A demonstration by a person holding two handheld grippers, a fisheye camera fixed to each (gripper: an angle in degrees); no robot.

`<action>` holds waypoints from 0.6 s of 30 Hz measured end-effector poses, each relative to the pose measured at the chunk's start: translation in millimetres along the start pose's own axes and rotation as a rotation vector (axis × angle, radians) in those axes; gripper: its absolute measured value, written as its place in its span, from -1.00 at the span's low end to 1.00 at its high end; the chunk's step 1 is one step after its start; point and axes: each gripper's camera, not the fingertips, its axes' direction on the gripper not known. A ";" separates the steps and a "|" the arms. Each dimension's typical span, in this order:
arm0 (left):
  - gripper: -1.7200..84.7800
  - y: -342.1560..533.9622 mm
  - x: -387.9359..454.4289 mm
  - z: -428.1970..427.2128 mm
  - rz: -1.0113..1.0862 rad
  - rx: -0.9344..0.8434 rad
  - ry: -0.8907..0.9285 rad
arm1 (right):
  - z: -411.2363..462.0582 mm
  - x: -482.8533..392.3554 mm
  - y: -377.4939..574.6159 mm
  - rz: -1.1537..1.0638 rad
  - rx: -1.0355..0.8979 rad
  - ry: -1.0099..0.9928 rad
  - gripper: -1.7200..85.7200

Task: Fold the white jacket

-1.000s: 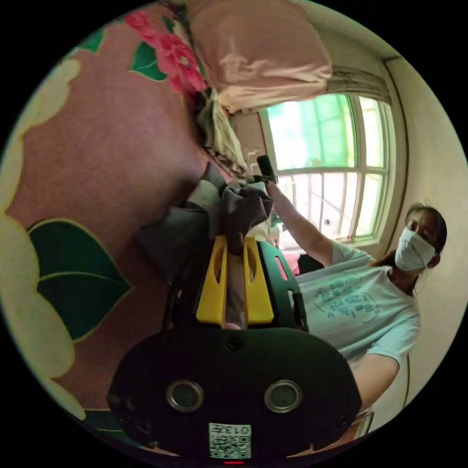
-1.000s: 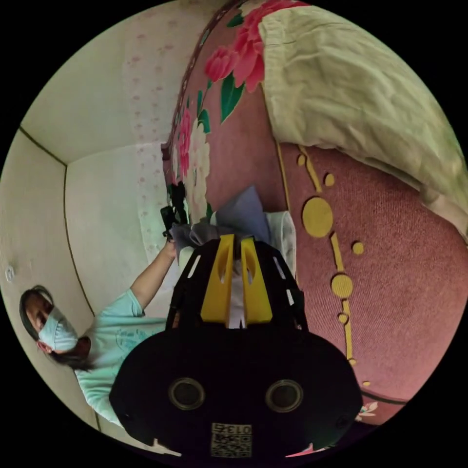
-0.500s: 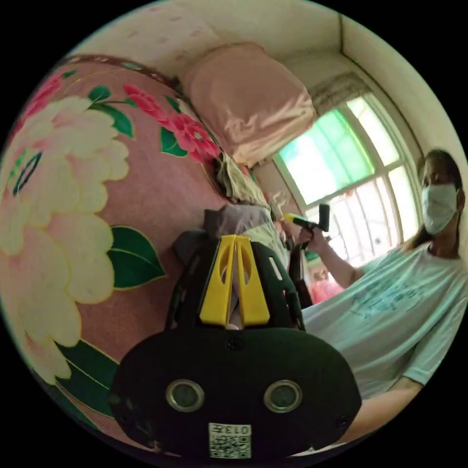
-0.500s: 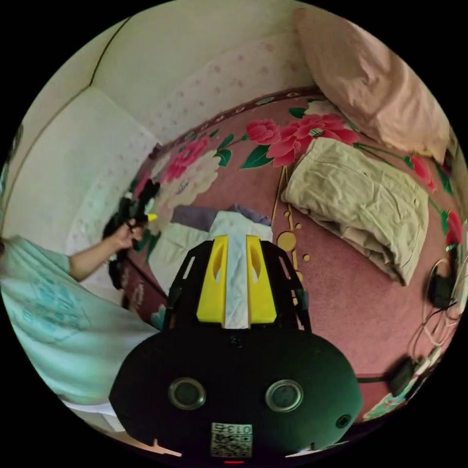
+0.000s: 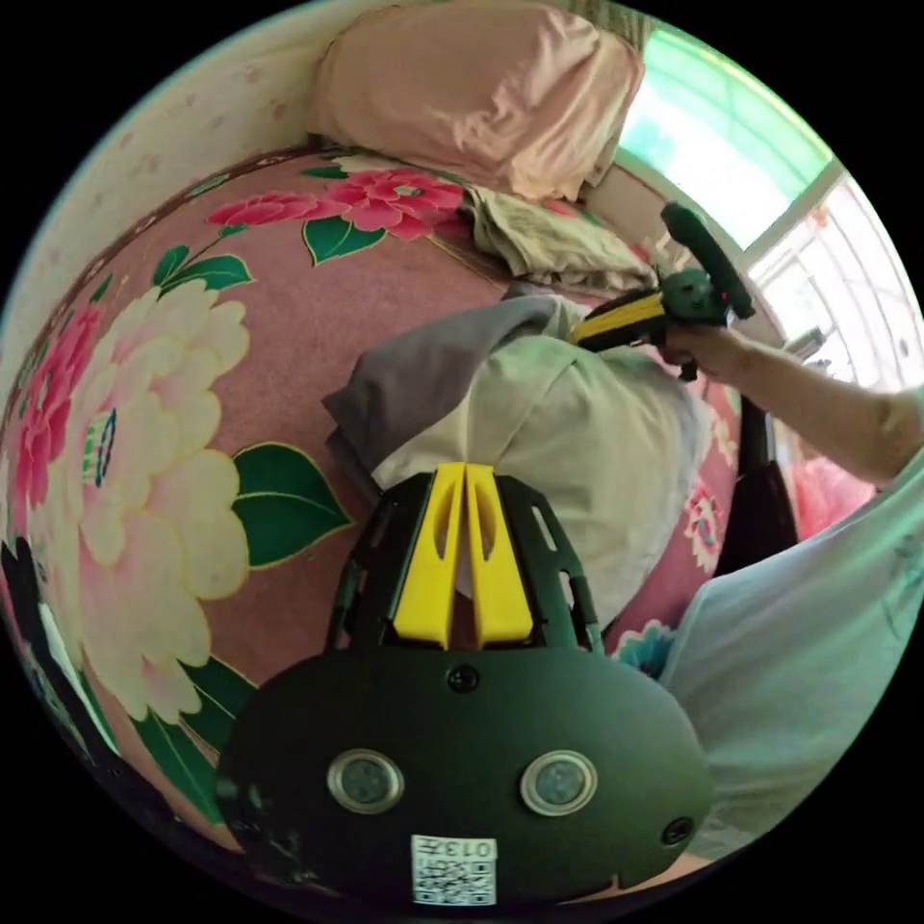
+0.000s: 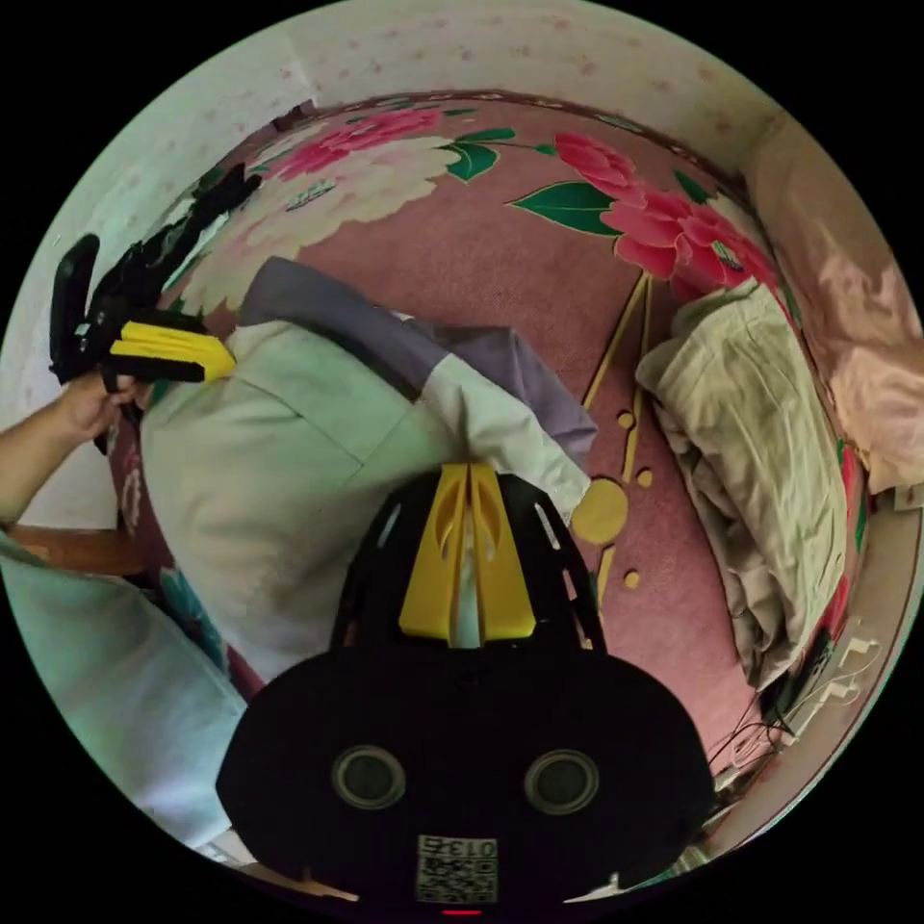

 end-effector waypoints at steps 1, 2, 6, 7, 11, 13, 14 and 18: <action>-0.92 8.6 -0.7 -9.4 -0.012 0.039 0.025 | -12.8 0.2 4.2 0.004 0.032 -0.018 -0.96; -0.86 28.3 -0.9 -24.7 -0.038 0.094 0.048 | -41.8 -2.2 17.2 0.013 0.133 -0.038 -0.96; -0.71 90.0 12.5 -28.5 -0.042 0.039 0.120 | -107.0 -41.0 49.2 0.011 0.368 -0.062 -0.96; -0.71 96.0 13.5 -28.2 -0.054 0.055 0.131 | -109.1 -50.3 47.4 -0.014 0.374 -0.082 -0.96; -0.65 101.6 9.9 -32.7 -0.065 0.044 0.143 | -95.9 -118.1 0.3 -0.217 0.348 -0.044 -0.96; -0.64 109.3 8.9 -47.7 -0.062 0.080 0.132 | -87.3 -129.6 -25.4 -0.239 0.338 -0.079 -0.96; -0.63 115.0 11.0 -51.4 -0.036 0.078 0.154 | -79.5 -132.1 -43.0 -0.239 0.304 -0.120 -0.96; -0.63 110.4 30.5 -14.7 0.086 -0.070 0.251 | -54.7 -136.4 -84.7 -0.226 0.263 -0.112 -0.96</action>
